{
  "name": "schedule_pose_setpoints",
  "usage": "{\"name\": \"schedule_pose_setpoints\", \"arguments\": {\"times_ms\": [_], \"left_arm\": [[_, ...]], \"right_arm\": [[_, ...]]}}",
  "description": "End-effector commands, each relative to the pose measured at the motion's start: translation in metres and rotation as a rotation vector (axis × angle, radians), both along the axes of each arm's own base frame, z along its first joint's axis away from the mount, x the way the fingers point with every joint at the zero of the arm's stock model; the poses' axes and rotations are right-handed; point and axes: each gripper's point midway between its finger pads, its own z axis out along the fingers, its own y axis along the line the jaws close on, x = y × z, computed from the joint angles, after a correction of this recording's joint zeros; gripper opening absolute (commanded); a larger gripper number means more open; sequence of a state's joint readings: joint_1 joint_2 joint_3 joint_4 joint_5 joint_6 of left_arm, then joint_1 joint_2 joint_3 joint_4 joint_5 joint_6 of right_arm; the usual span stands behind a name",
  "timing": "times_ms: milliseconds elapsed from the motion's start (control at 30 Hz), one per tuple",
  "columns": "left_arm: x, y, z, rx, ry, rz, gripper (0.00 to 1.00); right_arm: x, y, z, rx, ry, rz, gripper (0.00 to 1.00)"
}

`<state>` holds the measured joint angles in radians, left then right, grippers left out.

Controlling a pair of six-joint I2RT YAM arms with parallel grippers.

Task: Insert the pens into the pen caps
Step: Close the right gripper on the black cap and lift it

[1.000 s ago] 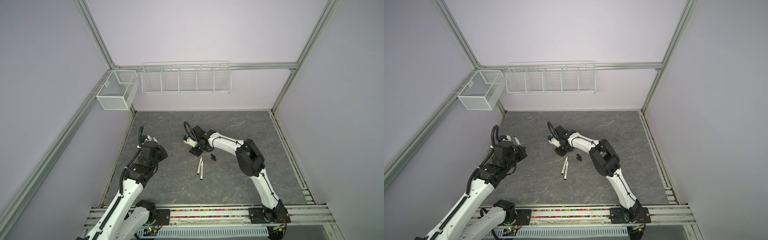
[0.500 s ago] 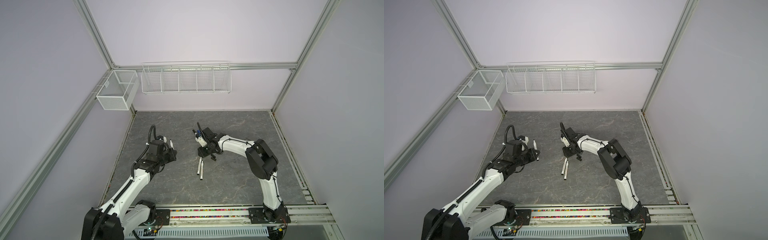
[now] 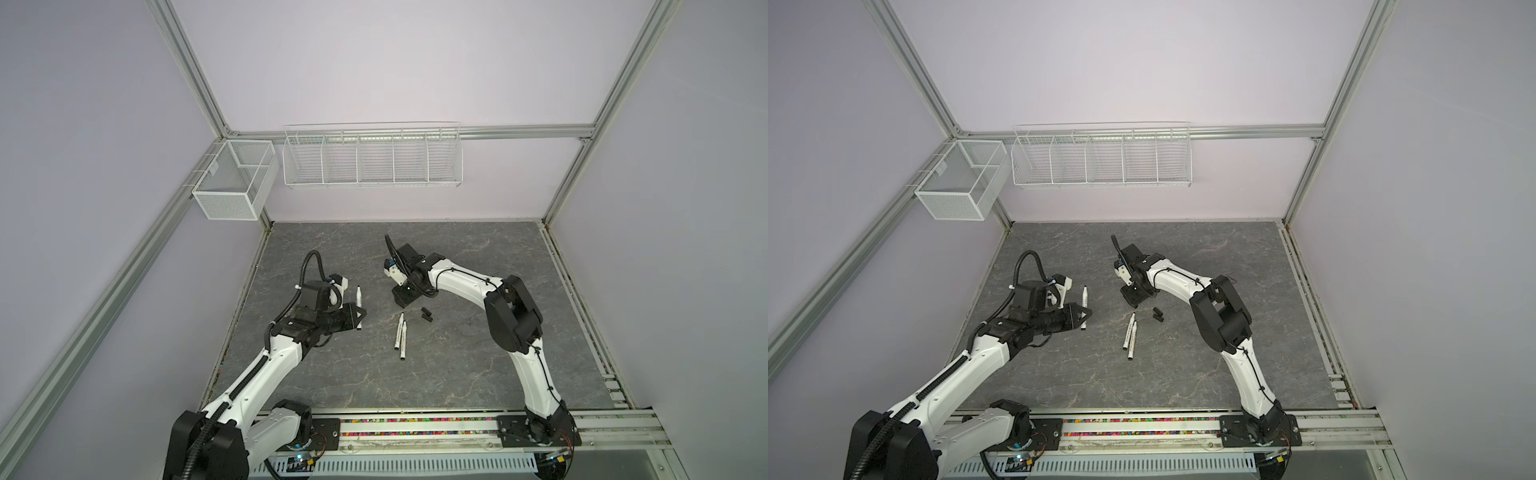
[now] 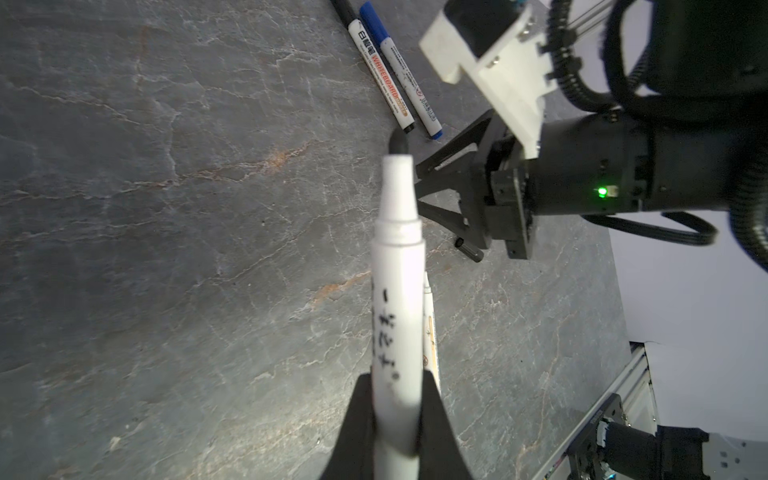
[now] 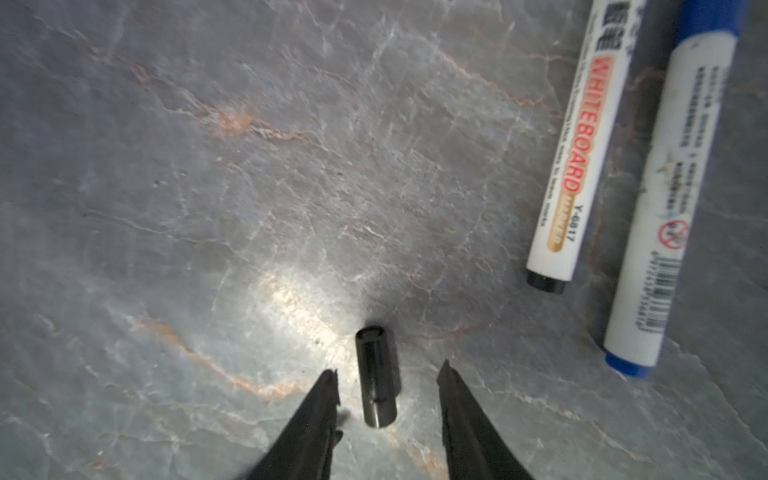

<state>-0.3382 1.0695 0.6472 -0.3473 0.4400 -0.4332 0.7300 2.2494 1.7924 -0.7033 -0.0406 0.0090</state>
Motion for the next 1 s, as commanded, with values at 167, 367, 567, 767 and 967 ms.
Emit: {"name": "schedule_pose_setpoints", "arguments": {"times_ms": [167, 367, 567, 767, 967], "left_arm": [[-0.002, -0.003, 0.005, 0.017, -0.022, -0.033, 0.0], [0.0, -0.007, 0.005, 0.064, -0.045, -0.056, 0.0], [0.002, -0.027, 0.009, 0.101, -0.093, -0.123, 0.0], [0.006, -0.046, 0.02, 0.059, -0.147, -0.151, 0.0], [0.011, -0.055, 0.024, 0.046, -0.162, -0.144, 0.0]], "right_arm": [[-0.022, -0.007, -0.037, -0.237, 0.012, 0.15, 0.33], [-0.013, 0.005, -0.018, -0.152, -0.016, 0.091, 0.13], [0.02, 0.013, 0.104, 0.436, -0.025, -0.146, 0.11], [0.033, 0.006, 0.181, 0.9, 0.048, -0.247, 0.1], [0.021, 0.03, 0.21, 1.131, 0.152, -0.159, 0.1]]}}
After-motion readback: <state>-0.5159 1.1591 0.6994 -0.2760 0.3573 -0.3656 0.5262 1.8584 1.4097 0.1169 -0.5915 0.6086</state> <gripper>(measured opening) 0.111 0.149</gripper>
